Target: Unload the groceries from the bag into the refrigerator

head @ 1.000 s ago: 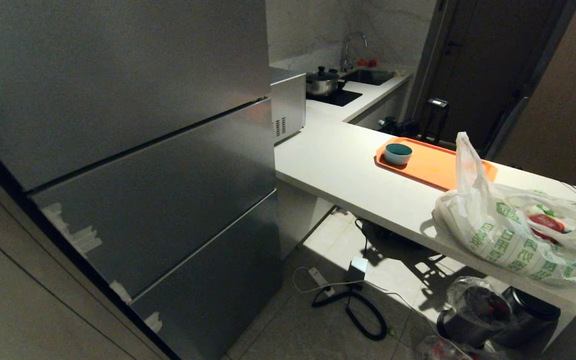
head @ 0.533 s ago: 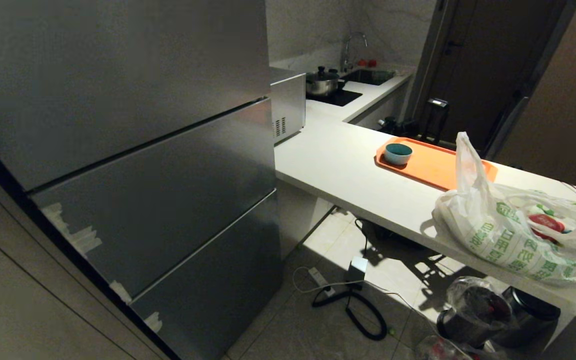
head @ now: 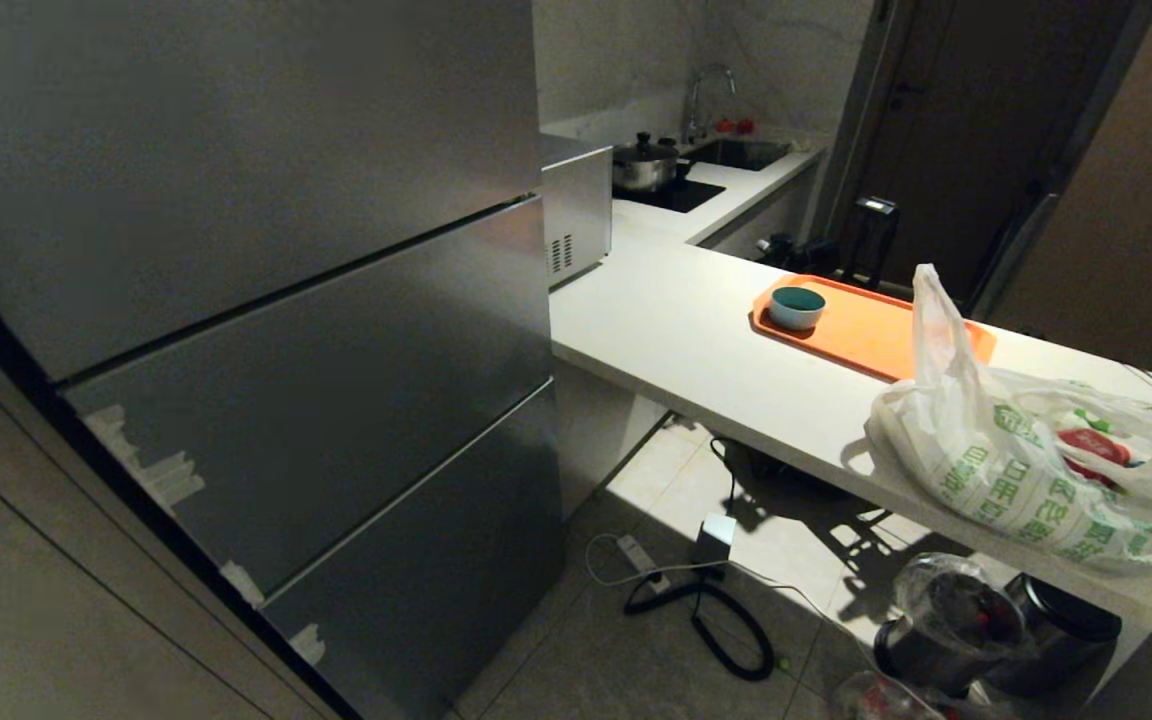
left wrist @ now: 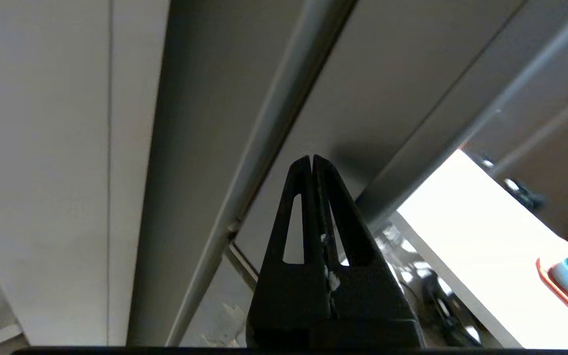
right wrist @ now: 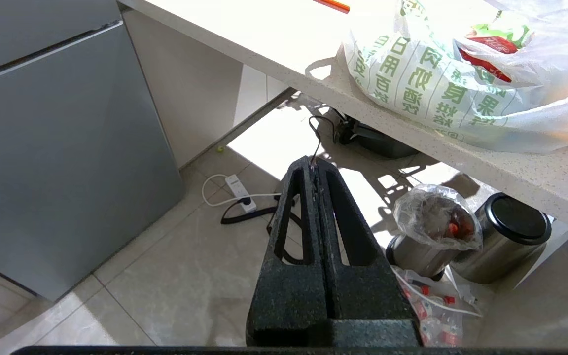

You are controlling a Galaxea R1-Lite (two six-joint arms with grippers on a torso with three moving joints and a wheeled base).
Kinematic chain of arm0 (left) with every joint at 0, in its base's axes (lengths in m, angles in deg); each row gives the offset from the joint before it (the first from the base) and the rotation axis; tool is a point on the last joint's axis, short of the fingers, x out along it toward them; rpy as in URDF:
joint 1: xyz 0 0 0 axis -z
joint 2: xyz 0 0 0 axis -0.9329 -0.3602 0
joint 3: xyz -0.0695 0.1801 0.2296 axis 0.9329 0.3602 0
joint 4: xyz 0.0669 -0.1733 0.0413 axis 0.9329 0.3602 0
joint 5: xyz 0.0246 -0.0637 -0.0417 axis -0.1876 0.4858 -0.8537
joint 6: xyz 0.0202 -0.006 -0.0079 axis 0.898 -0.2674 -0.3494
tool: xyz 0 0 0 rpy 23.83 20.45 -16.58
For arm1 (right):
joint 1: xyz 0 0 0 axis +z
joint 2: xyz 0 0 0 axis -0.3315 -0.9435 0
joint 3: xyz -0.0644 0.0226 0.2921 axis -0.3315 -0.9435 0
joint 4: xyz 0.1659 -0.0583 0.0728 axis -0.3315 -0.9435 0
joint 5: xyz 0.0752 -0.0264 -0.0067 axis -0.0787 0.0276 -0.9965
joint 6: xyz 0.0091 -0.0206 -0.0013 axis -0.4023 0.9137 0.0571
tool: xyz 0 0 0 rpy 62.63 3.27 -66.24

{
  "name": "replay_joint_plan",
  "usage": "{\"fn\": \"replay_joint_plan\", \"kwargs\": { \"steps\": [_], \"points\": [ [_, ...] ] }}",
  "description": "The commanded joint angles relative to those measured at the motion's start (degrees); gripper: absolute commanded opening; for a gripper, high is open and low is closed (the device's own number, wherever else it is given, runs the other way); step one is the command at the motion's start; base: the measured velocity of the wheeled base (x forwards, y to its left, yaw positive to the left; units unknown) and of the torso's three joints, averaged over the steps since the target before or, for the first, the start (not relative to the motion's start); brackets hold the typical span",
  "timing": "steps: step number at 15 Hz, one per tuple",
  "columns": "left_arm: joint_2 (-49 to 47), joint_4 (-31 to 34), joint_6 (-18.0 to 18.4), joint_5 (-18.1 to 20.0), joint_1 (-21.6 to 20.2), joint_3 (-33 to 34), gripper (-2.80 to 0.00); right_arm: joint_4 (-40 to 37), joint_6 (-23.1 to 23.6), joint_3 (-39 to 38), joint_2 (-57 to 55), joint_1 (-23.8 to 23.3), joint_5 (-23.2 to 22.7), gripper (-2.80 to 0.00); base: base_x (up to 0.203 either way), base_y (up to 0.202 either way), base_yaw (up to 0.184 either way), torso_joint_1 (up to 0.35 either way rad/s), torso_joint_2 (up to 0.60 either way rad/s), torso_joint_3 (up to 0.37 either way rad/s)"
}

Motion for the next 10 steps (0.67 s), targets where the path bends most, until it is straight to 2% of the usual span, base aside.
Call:
{"fn": "replay_joint_plan", "kwargs": {
  "steps": [1,4,10],
  "points": [
    [0.3,-0.4,-0.1,1.3,-0.2,0.2,-2.80,0.0,0.0,0.0,0.0,0.0,0.0,-2.80,0.000,0.000,0.000,0.000,0.00,0.000],
    [0.3,-0.4,-0.1,3.0,-0.1,0.5,-2.80,0.0,0.0,0.0,0.0,0.0,0.0,-2.80,0.000,0.000,0.000,0.000,0.00,0.000],
    [1.9,-0.5,-0.2,3.1,1.5,2.9,-2.80,0.0,0.0,0.0,0.0,0.0,0.0,-2.80,0.000,0.000,0.000,0.000,0.00,0.000]
  ]
}}
